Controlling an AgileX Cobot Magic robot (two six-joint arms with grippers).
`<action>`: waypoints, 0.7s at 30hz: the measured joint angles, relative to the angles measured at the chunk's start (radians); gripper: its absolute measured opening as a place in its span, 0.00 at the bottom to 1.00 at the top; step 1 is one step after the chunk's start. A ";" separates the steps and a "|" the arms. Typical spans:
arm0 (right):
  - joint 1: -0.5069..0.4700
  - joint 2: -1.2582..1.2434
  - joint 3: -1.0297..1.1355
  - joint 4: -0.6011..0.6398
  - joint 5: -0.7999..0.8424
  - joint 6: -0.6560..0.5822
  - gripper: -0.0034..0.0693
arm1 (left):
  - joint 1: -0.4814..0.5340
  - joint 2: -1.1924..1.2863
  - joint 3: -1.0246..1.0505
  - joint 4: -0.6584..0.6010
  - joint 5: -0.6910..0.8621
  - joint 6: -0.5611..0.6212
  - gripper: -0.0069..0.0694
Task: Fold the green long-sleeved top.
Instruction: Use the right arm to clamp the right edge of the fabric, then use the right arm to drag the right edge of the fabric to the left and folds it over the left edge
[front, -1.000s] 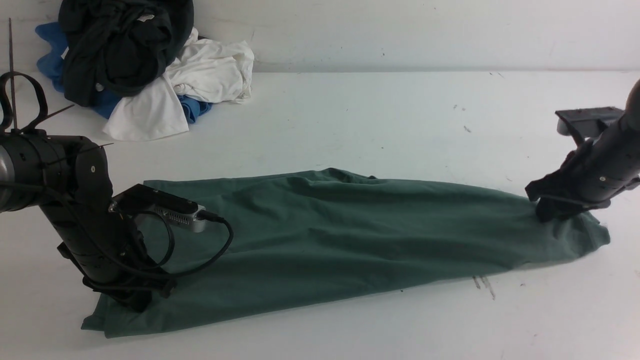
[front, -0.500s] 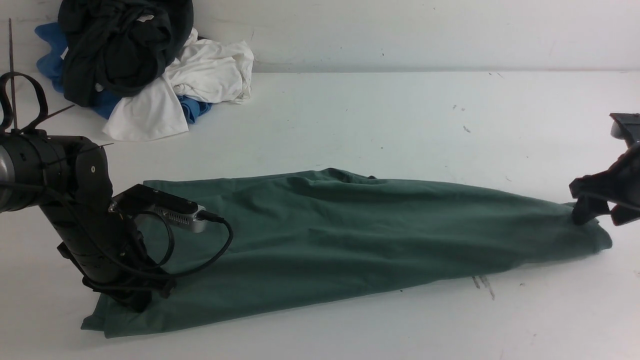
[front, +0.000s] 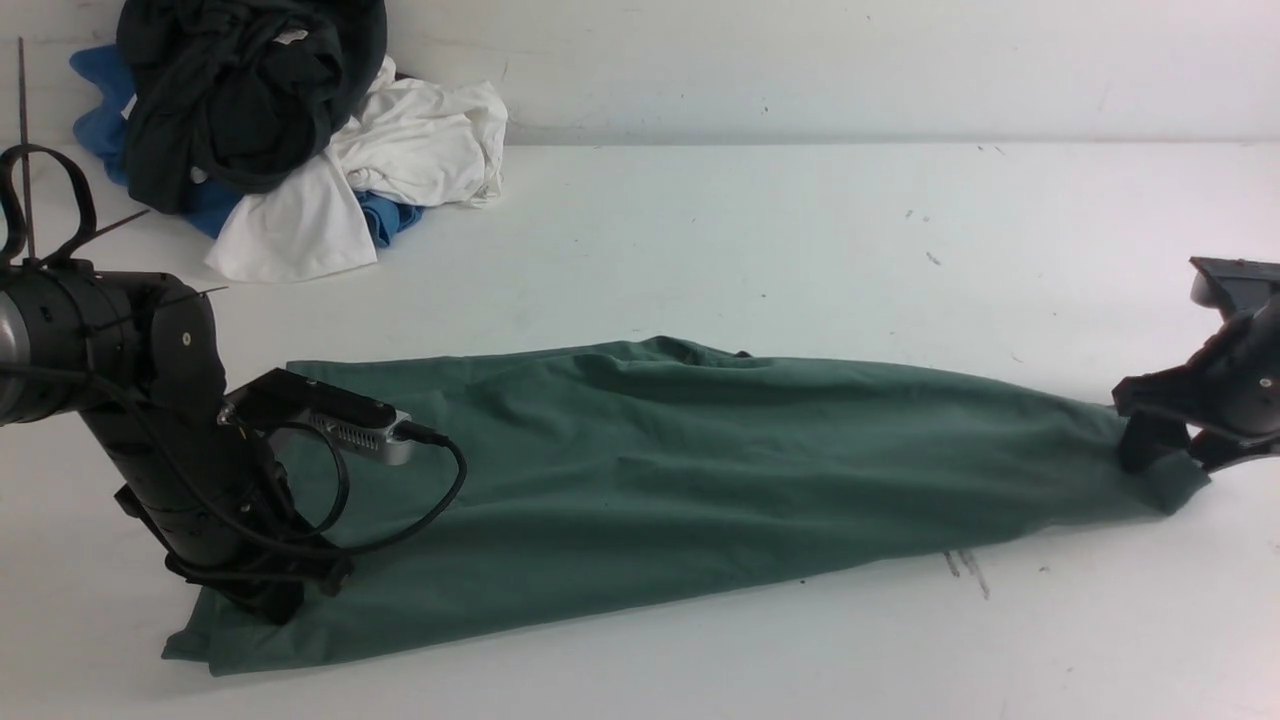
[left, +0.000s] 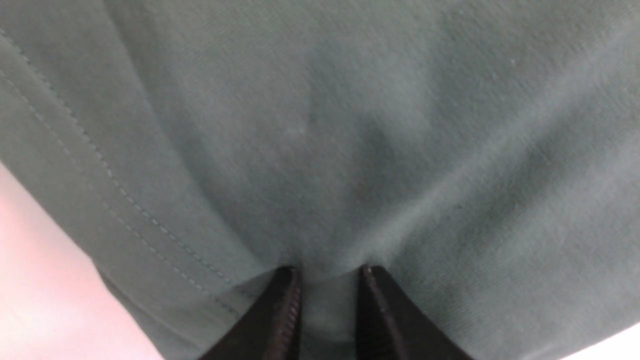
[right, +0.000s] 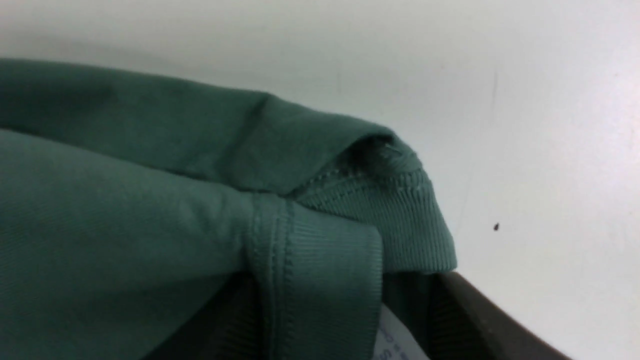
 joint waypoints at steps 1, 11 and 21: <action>0.000 -0.008 0.005 0.005 0.009 -0.017 0.44 | 0.000 0.000 0.000 -0.002 -0.001 0.000 0.29; 0.000 -0.223 0.018 -0.054 0.077 -0.054 0.08 | 0.001 -0.003 -0.062 -0.048 0.068 0.000 0.29; 0.000 -0.415 0.018 -0.344 0.142 0.136 0.08 | 0.001 -0.271 -0.102 -0.128 0.128 0.044 0.29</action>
